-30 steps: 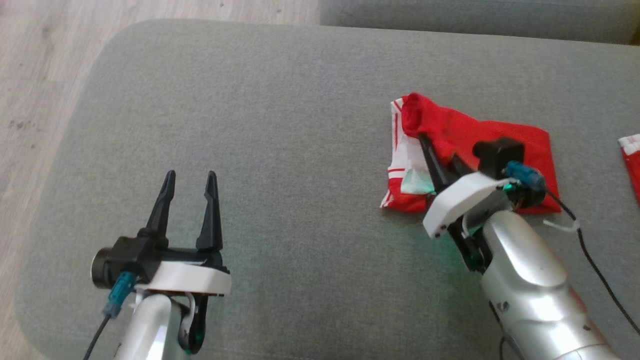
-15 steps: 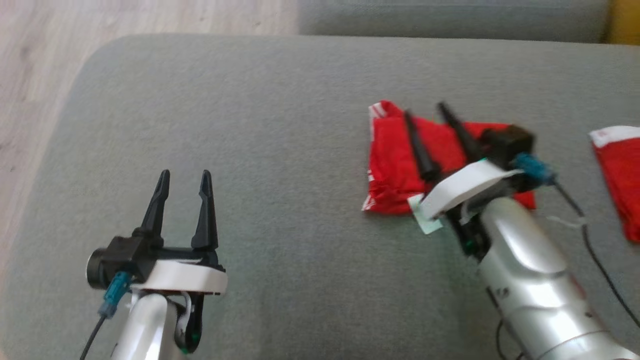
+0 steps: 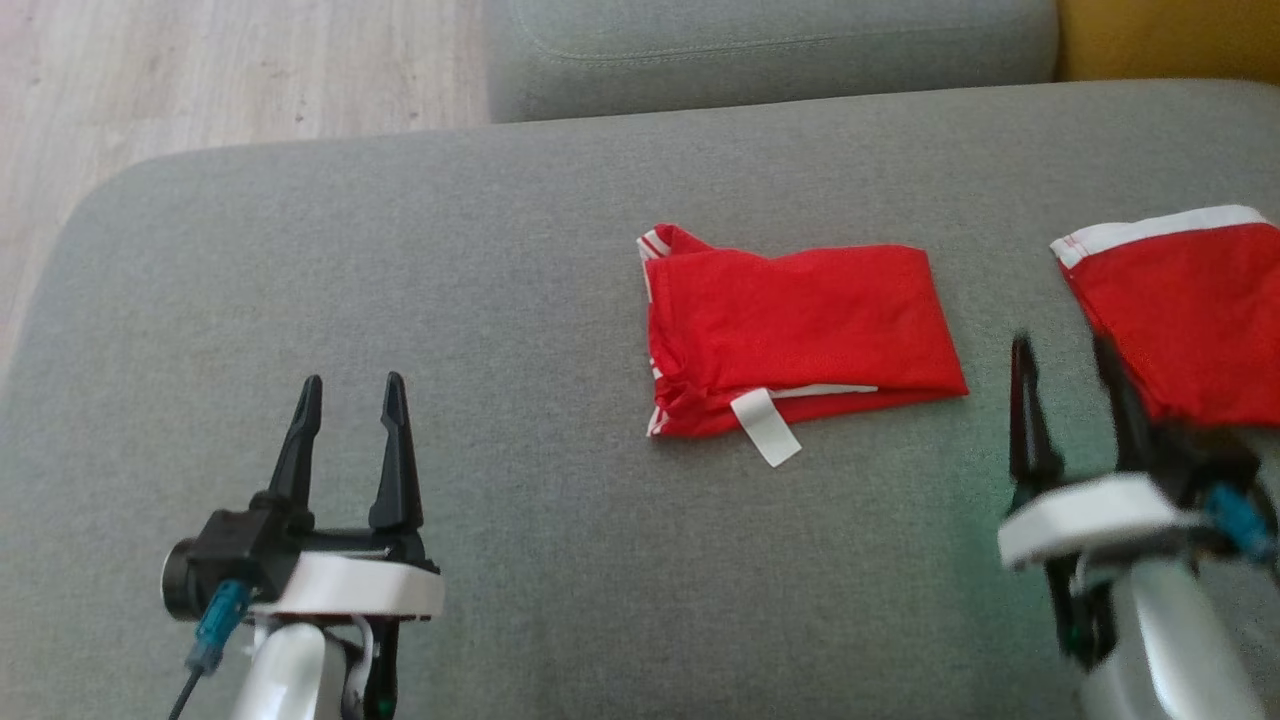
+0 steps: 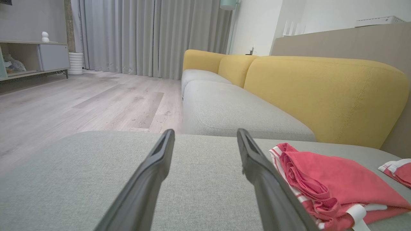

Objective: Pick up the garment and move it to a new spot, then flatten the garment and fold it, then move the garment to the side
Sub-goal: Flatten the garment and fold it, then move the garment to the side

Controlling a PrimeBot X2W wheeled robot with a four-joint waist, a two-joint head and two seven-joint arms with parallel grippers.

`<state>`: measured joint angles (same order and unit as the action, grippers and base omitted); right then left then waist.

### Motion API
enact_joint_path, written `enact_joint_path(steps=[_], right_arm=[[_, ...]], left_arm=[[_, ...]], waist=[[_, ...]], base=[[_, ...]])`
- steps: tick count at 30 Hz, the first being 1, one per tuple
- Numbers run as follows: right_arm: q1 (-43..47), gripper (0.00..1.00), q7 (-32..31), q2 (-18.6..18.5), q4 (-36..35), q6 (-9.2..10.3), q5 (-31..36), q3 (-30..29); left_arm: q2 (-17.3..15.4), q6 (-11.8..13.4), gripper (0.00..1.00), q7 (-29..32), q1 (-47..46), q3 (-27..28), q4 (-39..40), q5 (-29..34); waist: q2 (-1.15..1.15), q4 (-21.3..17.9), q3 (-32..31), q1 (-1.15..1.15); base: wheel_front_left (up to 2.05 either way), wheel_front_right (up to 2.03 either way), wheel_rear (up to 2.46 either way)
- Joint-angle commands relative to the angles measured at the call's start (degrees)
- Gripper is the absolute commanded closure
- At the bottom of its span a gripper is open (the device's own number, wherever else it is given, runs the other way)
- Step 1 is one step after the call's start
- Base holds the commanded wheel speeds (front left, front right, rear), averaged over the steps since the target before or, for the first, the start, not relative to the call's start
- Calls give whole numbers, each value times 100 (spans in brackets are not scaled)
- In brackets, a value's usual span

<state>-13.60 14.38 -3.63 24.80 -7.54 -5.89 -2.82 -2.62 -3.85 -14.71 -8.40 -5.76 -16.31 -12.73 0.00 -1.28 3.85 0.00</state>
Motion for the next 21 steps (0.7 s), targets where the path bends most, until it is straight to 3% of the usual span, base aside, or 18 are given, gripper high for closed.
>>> enact_joint_path(steps=[1, 14, 17, 21], right_arm=[[-102, 0, 61, 75, -270, 5, 27, 137], [182, 0, 62, 75, -494, 5, -48, 108], [-25, 0, -38, 75, -335, 5, -125, 56], [-757, 0, -673, 75, 355, 5, -281, -180]], left_arm=[[-26, 53, 0, -29, -117, 140, 215, -53], [-26, 56, 0, -29, -107, 18, 258, -83], [-26, 44, 0, -29, -187, -41, 268, -77], [-26, 14, 0, -29, -420, -108, 266, -71]], waist=[[0, -38, 10, 0], [0, 4, 136, 0], [0, 96, 281, 0], [0, 357, 689, 0]], base=[[0, 0, 0], [0, 0, 0], [0, 0, 0], [0, 0, 0]])
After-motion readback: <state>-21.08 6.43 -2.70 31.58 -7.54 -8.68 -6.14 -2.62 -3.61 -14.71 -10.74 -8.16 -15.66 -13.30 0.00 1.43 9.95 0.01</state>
